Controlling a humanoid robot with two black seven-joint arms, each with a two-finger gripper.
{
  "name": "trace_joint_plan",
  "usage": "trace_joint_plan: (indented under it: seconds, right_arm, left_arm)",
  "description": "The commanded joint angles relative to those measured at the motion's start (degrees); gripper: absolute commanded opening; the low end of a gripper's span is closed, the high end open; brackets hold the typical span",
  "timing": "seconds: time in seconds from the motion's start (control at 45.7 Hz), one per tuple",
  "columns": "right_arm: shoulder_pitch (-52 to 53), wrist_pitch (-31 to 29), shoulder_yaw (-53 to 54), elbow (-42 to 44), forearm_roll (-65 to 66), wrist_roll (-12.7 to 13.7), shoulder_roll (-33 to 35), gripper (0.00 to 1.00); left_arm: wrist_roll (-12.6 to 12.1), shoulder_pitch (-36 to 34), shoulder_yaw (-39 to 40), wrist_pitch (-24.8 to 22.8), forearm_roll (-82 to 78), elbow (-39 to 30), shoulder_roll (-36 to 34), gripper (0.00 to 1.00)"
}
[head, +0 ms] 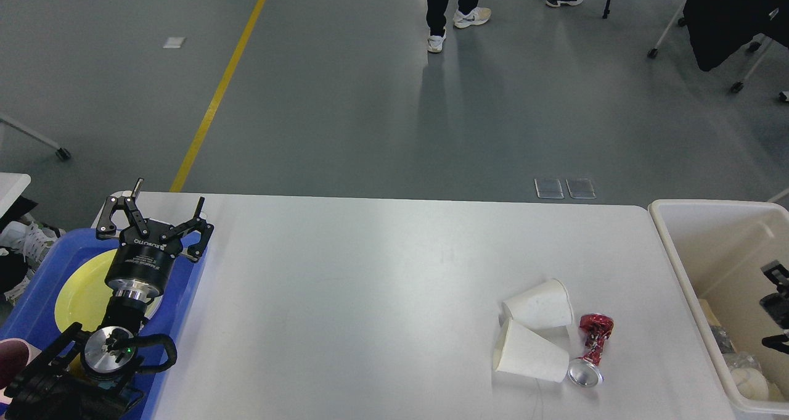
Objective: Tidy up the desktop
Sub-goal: 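Raise the right gripper out of the white bin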
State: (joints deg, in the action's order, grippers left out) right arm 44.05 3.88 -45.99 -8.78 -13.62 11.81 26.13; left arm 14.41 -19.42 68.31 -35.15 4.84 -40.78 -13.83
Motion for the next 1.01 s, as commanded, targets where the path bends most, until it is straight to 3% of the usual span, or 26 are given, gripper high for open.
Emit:
trace_joint_plan:
  seconds: [0.0, 0.197, 0.416, 0.547, 0.635, 0.766, 0.985]
  right_arm:
    - [10.07, -5.81, -9.02, -4.30, 0.34, 0.14, 0.06, 1.00]
    - [30.89, -11.00, -23.61, -22.57, 2.45, 0.14, -0.81, 1.00]
    - [53.67, -14.86, -29.77, -46.04, 5.71, 0.23, -4.85, 1.00]
    - [63.95, -23.64, -30.83, -53.96, 5.62, 0.23, -9.68, 1.00]
    - [71.32, -33.55, -29.96, -57.91, 5.53, 0.14, -12.76, 1.00]
    - [78.99, -43.51, -28.20, -62.58, 4.48, 0.05, -12.33, 1.00]
    - [87.34, -46.86, -27.49, -73.83, 3.86, -0.65, -7.85, 1.00]
  left_arm:
    - [0.01, -0.01, -0.01, -0.01, 0.00, 0.00, 0.03, 0.96]
    - [0.01, -0.01, -0.01, -0.01, 0.00, 0.00, 0.03, 0.96]
    - [0.01, -0.01, -0.01, -0.01, 0.00, 0.00, -0.06, 0.96]
    - [0.01, -0.01, -0.01, -0.01, 0.00, 0.00, 0.03, 0.96]
    - [0.01, -0.01, -0.01, -0.01, 0.00, 0.00, -0.06, 0.96]
    - [0.01, -0.01, -0.01, 0.08, 0.00, 0.00, -0.06, 0.96]
    - [0.01, 0.08, -0.01, 0.08, 0.00, 0.08, -0.06, 0.96]
